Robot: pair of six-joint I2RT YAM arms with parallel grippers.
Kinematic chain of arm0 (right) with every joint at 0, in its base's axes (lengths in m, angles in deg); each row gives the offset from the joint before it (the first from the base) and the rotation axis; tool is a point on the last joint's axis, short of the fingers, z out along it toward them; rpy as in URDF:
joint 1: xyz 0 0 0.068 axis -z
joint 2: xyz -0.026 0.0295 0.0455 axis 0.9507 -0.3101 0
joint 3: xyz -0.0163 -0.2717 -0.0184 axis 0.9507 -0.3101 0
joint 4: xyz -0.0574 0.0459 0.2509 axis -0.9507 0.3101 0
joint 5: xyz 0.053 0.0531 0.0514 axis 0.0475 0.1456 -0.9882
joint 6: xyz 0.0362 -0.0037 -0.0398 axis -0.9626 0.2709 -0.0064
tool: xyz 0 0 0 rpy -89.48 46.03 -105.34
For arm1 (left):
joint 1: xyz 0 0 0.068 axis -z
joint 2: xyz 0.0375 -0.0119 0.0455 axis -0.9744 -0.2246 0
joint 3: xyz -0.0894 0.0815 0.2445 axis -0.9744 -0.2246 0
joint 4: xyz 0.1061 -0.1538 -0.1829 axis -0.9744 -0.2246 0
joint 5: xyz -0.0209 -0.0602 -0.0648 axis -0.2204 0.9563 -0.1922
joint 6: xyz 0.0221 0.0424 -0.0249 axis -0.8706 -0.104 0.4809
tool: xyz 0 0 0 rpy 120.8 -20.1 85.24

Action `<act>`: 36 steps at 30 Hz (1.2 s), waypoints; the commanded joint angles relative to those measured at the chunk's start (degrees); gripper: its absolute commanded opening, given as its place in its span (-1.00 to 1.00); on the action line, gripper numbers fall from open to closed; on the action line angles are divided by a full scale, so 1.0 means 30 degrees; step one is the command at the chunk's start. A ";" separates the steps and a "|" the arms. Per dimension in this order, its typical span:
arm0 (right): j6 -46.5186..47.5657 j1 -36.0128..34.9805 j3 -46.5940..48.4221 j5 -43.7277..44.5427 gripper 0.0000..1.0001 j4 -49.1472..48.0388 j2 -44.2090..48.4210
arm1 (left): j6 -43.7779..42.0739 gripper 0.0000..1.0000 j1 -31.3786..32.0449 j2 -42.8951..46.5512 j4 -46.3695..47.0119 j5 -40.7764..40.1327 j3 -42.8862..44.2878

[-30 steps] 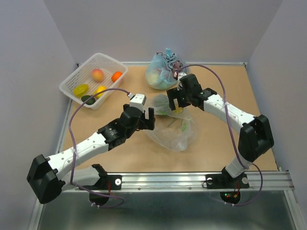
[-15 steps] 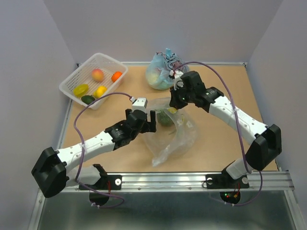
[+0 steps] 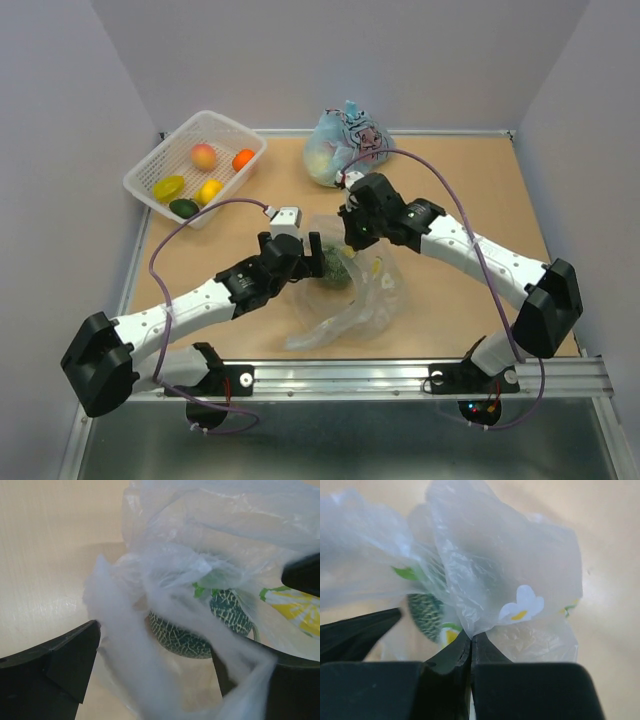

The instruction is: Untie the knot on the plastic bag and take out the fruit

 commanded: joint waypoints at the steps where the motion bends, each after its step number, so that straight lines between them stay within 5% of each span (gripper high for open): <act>1: -0.0924 0.0590 -0.1540 0.2559 -0.99 -0.0234 0.0523 | 0.0344 0.96 0.0377 0.1120 0.0493 -0.0138 -0.0206; 11: -0.2125 0.1469 -0.3740 0.3849 -0.78 -0.1610 0.1138 | -0.0476 0.96 0.2573 0.1386 -0.0151 -0.0077 0.1021; 23: -0.2506 0.1617 -0.5323 0.3293 -0.87 -0.2519 0.1402 | -0.1352 0.80 0.7142 -0.2450 -0.0007 -0.1338 0.4331; 36: -0.3092 0.1763 -0.5734 0.1711 -0.99 -0.3047 0.1665 | -0.3580 0.51 0.7586 -0.5615 0.3566 -0.0694 0.3925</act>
